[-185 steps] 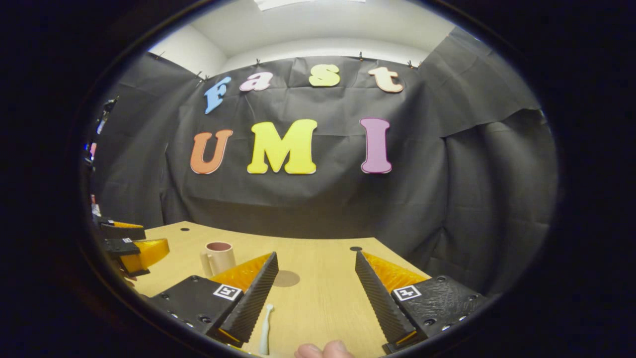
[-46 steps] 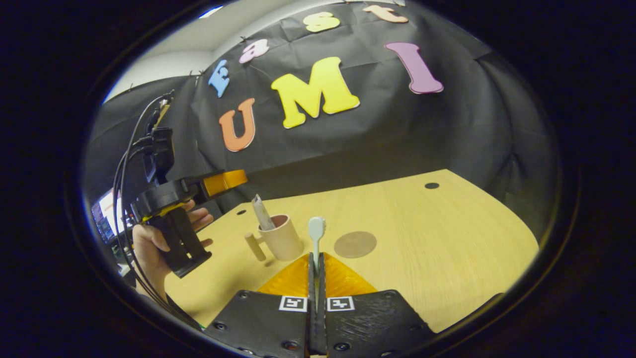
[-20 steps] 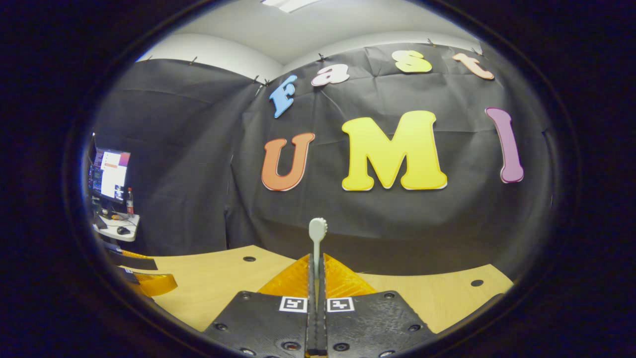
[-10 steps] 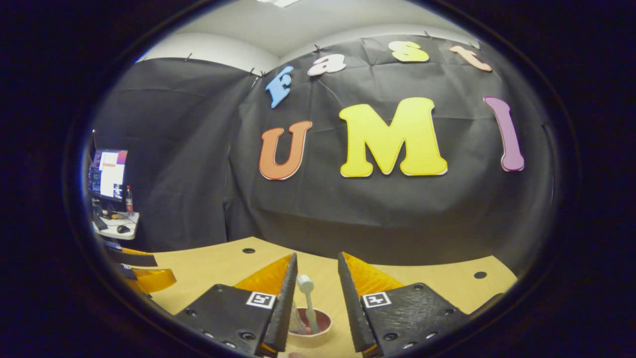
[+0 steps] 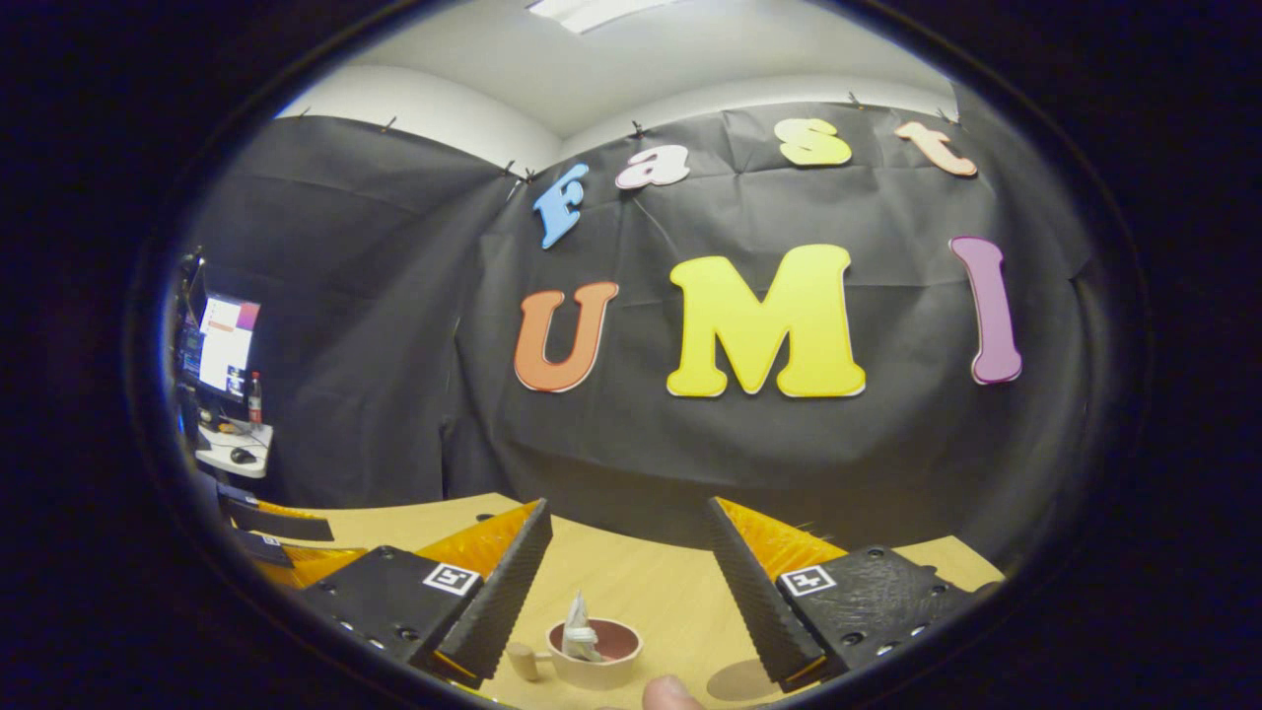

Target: Put the toothbrush and toothpaste on the desktop into the cup, then pick up the cup and place it on the coaster on the desktop.

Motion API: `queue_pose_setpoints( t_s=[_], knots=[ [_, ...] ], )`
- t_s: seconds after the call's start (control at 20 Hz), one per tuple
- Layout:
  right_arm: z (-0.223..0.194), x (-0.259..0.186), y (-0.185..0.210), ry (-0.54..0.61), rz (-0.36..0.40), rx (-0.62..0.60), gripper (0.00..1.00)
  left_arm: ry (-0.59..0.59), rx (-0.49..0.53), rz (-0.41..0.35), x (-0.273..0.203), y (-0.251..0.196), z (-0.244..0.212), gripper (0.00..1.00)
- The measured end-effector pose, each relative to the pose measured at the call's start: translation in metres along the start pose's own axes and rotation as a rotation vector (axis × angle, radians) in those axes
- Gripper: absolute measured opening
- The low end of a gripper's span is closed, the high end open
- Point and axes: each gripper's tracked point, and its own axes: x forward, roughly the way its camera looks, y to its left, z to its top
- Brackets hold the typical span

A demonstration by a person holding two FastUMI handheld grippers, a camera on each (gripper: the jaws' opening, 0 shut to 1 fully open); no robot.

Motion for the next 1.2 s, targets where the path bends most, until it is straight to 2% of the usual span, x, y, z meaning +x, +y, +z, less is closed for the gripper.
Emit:
queue_pose_setpoints(
  t_s=[0.05, 0.15, 0.3, 0.45, 0.65, 0.8, 1.05, 1.2],
  knots=[
    [0.003, -0.007, -0.005, -0.002, -0.007, 0.006, 0.94, 0.002, 0.007, -0.009, -0.001, -0.004, 0.0, 0.98],
    [0.008, -0.026, -0.019, -0.007, -0.022, 0.014, 0.96, 0.024, 0.005, -0.081, -0.001, -0.026, -0.003, 0.98],
    [0.017, -0.055, -0.031, 0.002, -0.001, 0.021, 0.96, 0.041, 0.05, -0.178, 0.003, -0.049, -0.002, 0.98],
    [0.024, -0.089, -0.051, 0.001, -0.002, -0.027, 0.94, 0.185, 0.123, -0.321, 0.009, -0.074, -0.018, 0.98],
    [0.017, -0.129, -0.078, 0.02, -0.023, -0.093, 0.94, 0.309, 0.253, -0.439, 0.018, -0.092, -0.011, 0.98],
    [0.006, -0.156, -0.095, 0.052, -0.04, -0.124, 0.96, 0.366, 0.411, -0.489, 0.023, -0.098, 0.004, 0.98],
    [-0.008, -0.195, -0.132, 0.074, -0.11, -0.052, 0.94, 0.416, 0.453, -0.562, 0.026, -0.112, 0.04, 0.97],
    [-0.014, -0.211, -0.157, 0.087, -0.176, -0.057, 0.95, 0.494, 0.55, -0.599, 0.027, -0.117, 0.041, 0.99]
  ],
)
